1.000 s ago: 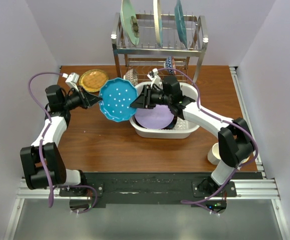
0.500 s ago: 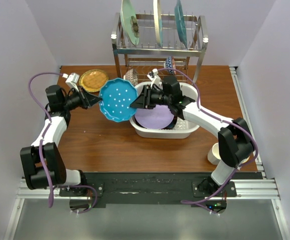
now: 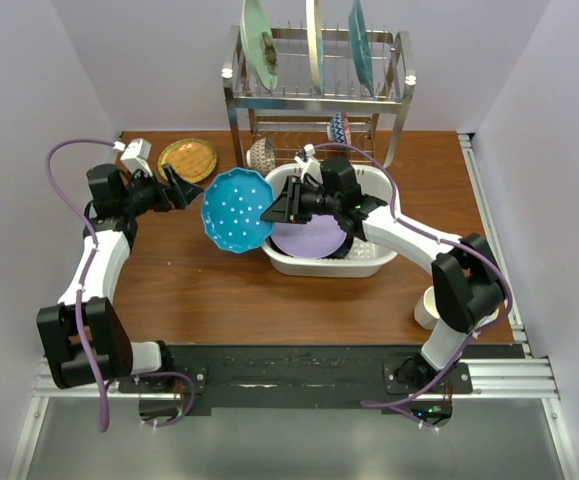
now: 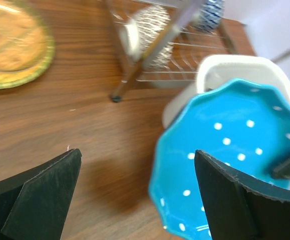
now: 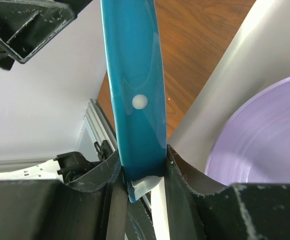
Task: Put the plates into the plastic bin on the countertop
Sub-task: Place the plate in the plastic bin.
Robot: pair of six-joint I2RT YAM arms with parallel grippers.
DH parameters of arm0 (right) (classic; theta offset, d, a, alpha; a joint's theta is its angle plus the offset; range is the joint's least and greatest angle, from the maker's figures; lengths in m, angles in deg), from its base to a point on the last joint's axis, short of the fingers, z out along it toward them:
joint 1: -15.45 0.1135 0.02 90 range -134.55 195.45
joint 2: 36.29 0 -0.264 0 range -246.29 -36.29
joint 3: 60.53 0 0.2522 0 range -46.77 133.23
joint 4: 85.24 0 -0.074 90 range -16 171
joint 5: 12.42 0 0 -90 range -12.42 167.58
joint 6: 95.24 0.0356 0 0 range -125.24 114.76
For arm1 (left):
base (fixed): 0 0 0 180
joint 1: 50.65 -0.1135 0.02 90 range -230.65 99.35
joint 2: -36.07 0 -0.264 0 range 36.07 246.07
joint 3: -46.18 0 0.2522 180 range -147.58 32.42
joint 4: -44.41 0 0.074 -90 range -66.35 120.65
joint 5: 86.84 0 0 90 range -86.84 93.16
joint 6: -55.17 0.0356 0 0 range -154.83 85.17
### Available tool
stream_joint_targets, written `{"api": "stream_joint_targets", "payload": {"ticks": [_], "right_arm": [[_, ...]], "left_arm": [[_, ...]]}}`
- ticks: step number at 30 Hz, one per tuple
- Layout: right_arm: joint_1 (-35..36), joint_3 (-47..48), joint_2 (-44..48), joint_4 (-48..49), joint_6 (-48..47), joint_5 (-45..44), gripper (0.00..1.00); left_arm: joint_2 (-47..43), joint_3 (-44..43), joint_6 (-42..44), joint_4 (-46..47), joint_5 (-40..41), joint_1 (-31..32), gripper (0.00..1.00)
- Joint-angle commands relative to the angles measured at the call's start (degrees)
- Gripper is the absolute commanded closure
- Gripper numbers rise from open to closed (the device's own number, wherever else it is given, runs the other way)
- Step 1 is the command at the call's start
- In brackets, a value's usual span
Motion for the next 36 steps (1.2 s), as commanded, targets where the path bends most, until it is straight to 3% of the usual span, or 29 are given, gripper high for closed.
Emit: {"api": "stream_joint_targets", "payload": {"ticks": [1, 6, 9, 17, 22, 36], "right_arm": [[-0.23, 1.11, 2.33, 5.49, -0.57, -0.23, 1.00], [-0.31, 0.84, 2.94, 6.10, -0.22, -0.23, 1.00], [-0.31, 0.67, 3.20, 6.98, 0.39, 0.03, 1.00], [-0.58, -0.56, 5.84, 7.69, 1.09, -0.58, 1.00], [-1.37, -4.33, 8.73, 13.30, 3.29, -1.03, 1.00], [-8.83, -9.88, 13.22, 17.36, 5.75, 1.34, 1.00]], "left_arm": [[-3.50, -2.28, 2.62, -5.70, 17.60, 0.04, 0.00], [-2.01, -5.01, 1.92, -13.35, 35.72, 0.04, 0.00], [-0.34, -6.24, 1.48, -15.47, 37.95, -0.05, 0.00], [1.77, -7.21, 1.47, -16.79, 37.52, -0.14, 0.00], [2.91, -7.56, 1.47, -17.14, 36.46, -0.14, 0.00], [4.32, -7.47, 1.56, -16.44, 31.89, -0.23, 0.00]]}}
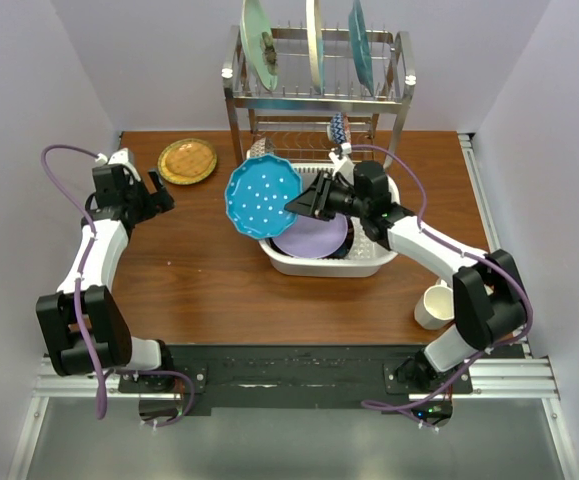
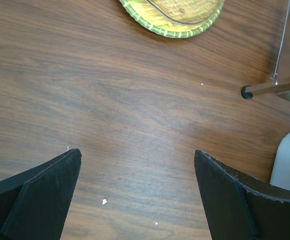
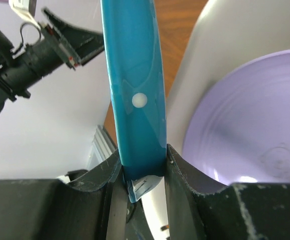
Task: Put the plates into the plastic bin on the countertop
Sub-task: Place the plate in the plastic bin.
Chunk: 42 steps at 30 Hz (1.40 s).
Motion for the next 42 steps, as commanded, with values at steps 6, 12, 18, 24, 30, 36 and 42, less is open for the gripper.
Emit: {"api": "stream_joint_targets", "payload": {"ticks": [6, 12, 18, 24, 30, 36, 42], "right_arm": [[-4.81, -0.90, 6.30, 9.34, 0.82, 2.27, 1.00], [-7.00, -2.57, 7.79, 8.98, 0.73, 2.53, 1.00], [-8.59, -5.20, 9.47, 9.24, 0.64, 2.97, 1.00], [-9.29, -5.56, 10.26, 6.17, -1.29, 3.59, 1.00], [-9.73, -7.58, 12.54, 1.17, -4.72, 2.62, 1.00], [-9.82, -8.64, 14.21, -3.31, -7.53, 2.09, 1.00], [-9.82, -8.46, 13.69, -8.86, -10.96, 2.09, 1.00]], "left_arm": [[1.33, -2.32, 0.69, 2.22, -4.63, -0.14, 0.00], [1.60, -2.23, 0.69, 2.67, -6.22, -0.14, 0.00], [2.38, -2.31, 0.69, 2.84, -7.18, -0.23, 0.00], [3.35, -2.75, 0.87, 2.32, -7.89, -0.23, 0.00], [3.26, -2.75, 0.87, 2.31, -7.27, -0.14, 0.00], [3.53, -2.93, 0.95, 2.05, -7.19, -0.23, 0.01], [3.53, -2.93, 0.95, 1.88, -6.75, -0.14, 0.01]]}}
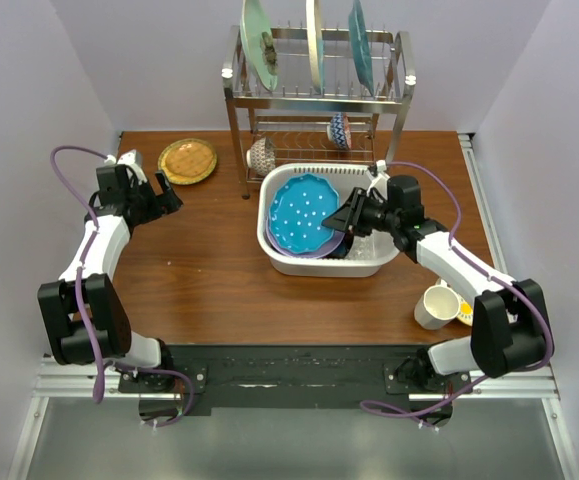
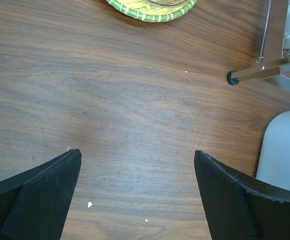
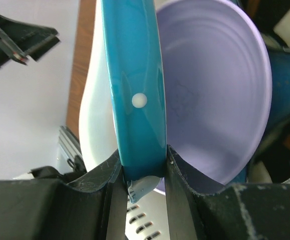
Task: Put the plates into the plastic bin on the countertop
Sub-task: Place the plate in the plastic bin.
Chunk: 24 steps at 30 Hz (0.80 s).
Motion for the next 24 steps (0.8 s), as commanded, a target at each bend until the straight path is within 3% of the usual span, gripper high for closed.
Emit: {"api": "stream_joint_targets", "payload": {"ticks": [1, 10, 16, 20, 24], "right_arm": [[-0.03, 1.42, 3.04, 2.70, -2.61, 2.20, 1.00], [-0.03, 2.47, -0.56, -1.61, -6.21, 1.85, 1.00], [-0.03, 3.09, -1.00, -9.50, -11.39, -1.22, 1.00], [-0.03, 2.38, -0.39, -12.23, -13.16, -3.42, 0.92], [-0.03, 3.35, 0.40, -13.47, -14.04, -5.26, 0.73]], "left_arm": [[0.14, -2.45, 0.91, 1.48, -0.28, -0.23, 0.01], [1.28, -2.80, 0.65, 1.31, -0.89, -0.23, 0.02], [0.67, -2.62, 1.00, 0.95, 0.51, -0.14, 0.02], [0.84, -2.80, 1.00, 0.78, 0.25, -0.14, 0.02], [1.37, -2.89, 1.09, 0.78, -0.19, -0.14, 0.02]]}}
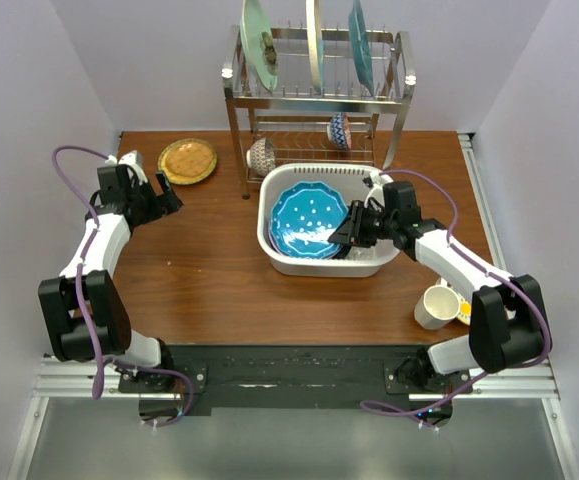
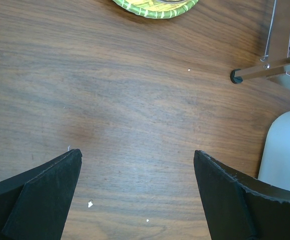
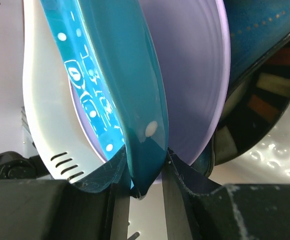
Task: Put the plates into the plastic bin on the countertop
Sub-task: Place the plate in the plastic bin.
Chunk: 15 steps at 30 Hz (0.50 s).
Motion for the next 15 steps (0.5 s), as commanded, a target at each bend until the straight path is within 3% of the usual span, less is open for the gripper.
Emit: {"api": "stream_joint_targets", "payload": {"ticks": [1, 6, 15], "right_arm": [[0.02, 3.22, 1.87, -1.71, -5.34, -3.17, 0.69], [-0.07, 5.50, 1.78, -4.08, -6.83, -3.78, 0.46], [0.02, 8.84, 1.95, -9.70, -9.82, -6.86, 0.25]], "left_arm": [[0.37, -2.47, 1.06, 1.17, -0.30, -0.14, 0.02], [0.45, -2.39, 1.15, 1.17, -0.39, -0.14, 0.02], [0.45, -2.30, 1.15, 1.35, -1.00, -0.14, 0.02]]}}
